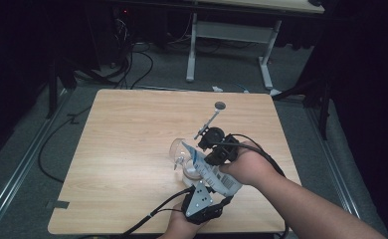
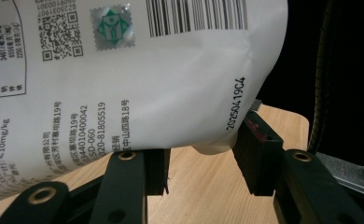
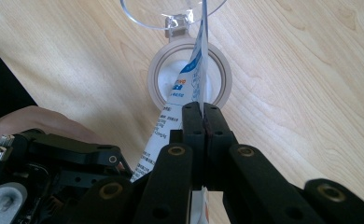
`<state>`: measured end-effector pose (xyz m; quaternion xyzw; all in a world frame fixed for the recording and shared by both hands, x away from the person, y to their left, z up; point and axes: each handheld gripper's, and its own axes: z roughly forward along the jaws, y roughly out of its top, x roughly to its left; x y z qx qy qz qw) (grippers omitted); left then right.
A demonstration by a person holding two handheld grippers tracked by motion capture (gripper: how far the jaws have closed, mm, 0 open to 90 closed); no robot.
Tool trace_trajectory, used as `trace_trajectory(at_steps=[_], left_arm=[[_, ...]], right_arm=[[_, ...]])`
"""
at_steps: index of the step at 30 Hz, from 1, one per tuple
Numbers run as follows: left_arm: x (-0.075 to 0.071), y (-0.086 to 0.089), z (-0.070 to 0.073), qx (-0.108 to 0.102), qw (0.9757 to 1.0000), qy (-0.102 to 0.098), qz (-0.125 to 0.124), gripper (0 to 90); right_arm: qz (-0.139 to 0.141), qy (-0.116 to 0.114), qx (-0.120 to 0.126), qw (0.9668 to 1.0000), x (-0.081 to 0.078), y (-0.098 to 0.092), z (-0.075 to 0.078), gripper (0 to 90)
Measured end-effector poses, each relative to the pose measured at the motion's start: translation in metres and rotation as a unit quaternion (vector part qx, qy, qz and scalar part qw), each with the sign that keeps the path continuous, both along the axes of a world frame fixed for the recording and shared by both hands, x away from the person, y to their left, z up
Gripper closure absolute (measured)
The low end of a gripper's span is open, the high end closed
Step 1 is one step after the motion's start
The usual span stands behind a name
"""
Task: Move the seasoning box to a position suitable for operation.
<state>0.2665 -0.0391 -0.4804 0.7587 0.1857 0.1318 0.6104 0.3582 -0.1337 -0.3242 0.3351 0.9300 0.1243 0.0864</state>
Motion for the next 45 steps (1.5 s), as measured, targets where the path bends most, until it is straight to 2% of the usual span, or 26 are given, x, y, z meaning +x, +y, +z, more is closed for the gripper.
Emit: trace_trajectory(at_steps=[4, 12, 45], left_arm=[[0.0001, 0.0001, 0.0002, 0.0, 1.0, 0.0, 0.0, 58.8], [0.0001, 0.0003, 0.0001, 0.0, 1.0, -0.001, 0.001, 58.8], [0.0004, 0.0003, 0.0015, -0.008, 1.0, 0.003, 0.0, 56.2]], right_arm=[[-0.006, -0.001, -0.004, 1.0, 0.0002, 0.0005, 0.0005, 89.8], [0.006, -0.002, -0.005, 1.0, 0.0006, 0.0014, 0.0003, 89.8], [0.004, -0.007, -0.008, 0.9999, 0.0003, 0.0042, 0.0024, 89.8]])
